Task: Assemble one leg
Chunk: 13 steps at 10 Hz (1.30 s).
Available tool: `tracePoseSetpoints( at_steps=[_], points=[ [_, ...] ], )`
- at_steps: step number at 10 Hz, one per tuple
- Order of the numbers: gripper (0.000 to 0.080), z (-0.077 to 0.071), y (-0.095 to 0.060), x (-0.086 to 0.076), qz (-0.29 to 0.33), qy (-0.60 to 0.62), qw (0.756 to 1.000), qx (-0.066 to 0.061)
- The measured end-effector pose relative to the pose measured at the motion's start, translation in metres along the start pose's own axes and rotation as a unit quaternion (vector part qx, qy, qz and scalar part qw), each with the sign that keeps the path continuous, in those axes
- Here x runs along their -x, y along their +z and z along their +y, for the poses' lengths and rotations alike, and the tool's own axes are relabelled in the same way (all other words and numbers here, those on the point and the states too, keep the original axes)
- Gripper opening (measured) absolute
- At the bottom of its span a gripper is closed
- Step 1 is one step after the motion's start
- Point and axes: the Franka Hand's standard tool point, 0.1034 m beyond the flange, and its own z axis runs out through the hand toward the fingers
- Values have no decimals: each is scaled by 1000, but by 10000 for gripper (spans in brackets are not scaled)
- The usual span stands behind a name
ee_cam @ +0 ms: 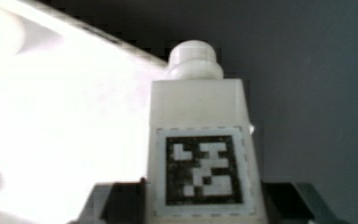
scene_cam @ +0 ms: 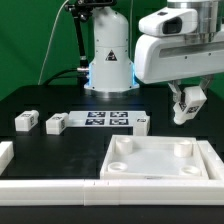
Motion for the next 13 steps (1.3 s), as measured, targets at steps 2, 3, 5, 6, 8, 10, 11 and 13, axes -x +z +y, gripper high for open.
tracePoseSetpoints(
  at_steps=[2, 3, 5, 6, 8, 10, 11, 13],
  points=[
    [290, 0, 1, 1, -1, 0, 1000, 0],
    [290, 0, 1, 1, -1, 0, 1000, 0],
    [290, 4, 1, -5, 0, -11, 1000, -1],
    [290, 13, 1, -24, 9, -21, 1000, -2],
    [290, 26, -1, -63, 31, -27, 999, -6],
    [290, 36, -6, -82, 70, -43, 997, 2],
    [290, 36, -5, -82, 72, -43, 996, 2],
    [290, 43, -8, -92, 148, -45, 988, 17]
  ],
)
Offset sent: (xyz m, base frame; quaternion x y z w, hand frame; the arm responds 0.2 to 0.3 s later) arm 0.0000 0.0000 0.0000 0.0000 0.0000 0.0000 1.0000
